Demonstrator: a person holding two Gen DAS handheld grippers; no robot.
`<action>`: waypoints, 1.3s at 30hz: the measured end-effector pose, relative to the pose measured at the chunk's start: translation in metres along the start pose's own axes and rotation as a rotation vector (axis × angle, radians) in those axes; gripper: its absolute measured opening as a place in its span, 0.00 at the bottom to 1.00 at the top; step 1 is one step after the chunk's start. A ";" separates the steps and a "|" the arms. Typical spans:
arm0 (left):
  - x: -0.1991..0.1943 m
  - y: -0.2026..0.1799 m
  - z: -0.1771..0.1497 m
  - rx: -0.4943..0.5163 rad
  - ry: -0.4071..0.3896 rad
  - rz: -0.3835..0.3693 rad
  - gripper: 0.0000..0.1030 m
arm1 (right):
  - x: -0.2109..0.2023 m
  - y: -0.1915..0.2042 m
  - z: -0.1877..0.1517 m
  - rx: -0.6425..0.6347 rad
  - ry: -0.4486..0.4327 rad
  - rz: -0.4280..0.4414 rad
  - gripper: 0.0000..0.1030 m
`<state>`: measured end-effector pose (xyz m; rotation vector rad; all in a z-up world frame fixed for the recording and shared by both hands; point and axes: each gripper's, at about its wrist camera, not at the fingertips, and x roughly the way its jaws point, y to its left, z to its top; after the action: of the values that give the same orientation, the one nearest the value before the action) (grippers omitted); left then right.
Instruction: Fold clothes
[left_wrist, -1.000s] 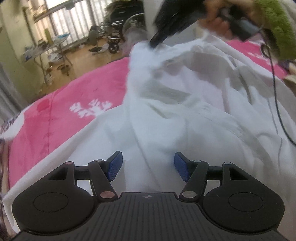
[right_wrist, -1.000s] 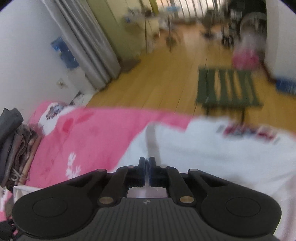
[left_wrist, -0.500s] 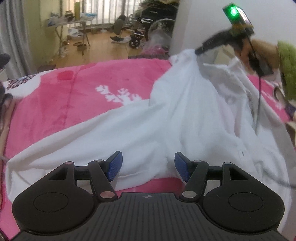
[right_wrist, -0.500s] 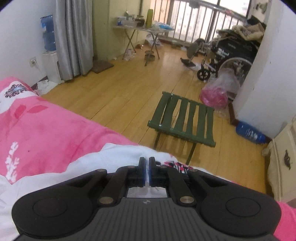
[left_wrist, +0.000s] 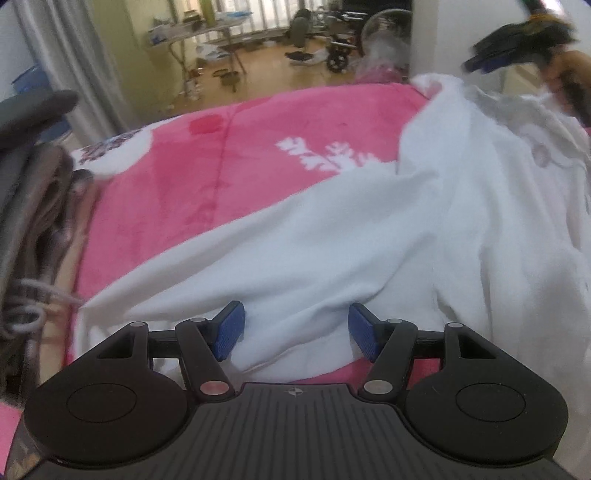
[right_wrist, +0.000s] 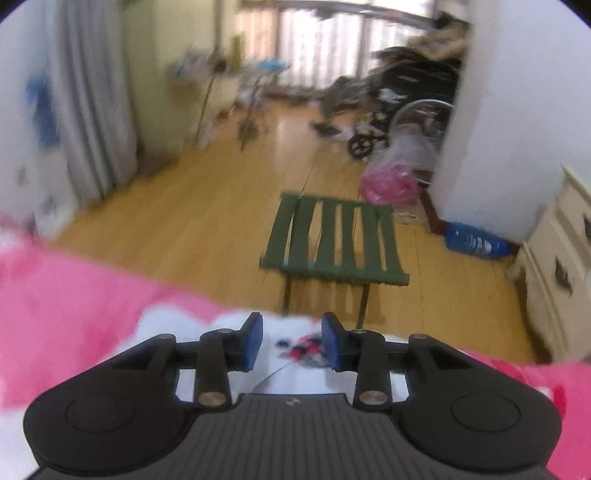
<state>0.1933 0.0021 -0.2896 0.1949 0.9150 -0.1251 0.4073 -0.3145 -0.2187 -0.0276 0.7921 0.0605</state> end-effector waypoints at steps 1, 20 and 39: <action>-0.004 0.002 0.000 -0.009 -0.007 0.007 0.61 | -0.014 -0.013 0.005 0.034 -0.011 0.014 0.38; -0.145 -0.069 -0.067 0.228 -0.019 -0.314 0.65 | -0.263 -0.047 -0.105 0.239 0.295 0.490 0.40; -0.112 -0.030 -0.118 -0.005 0.207 -0.459 0.65 | -0.228 0.037 -0.328 0.691 0.604 0.618 0.40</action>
<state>0.0283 0.0016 -0.2741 -0.0114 1.1554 -0.5353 0.0121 -0.3034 -0.2862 0.8922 1.3670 0.3725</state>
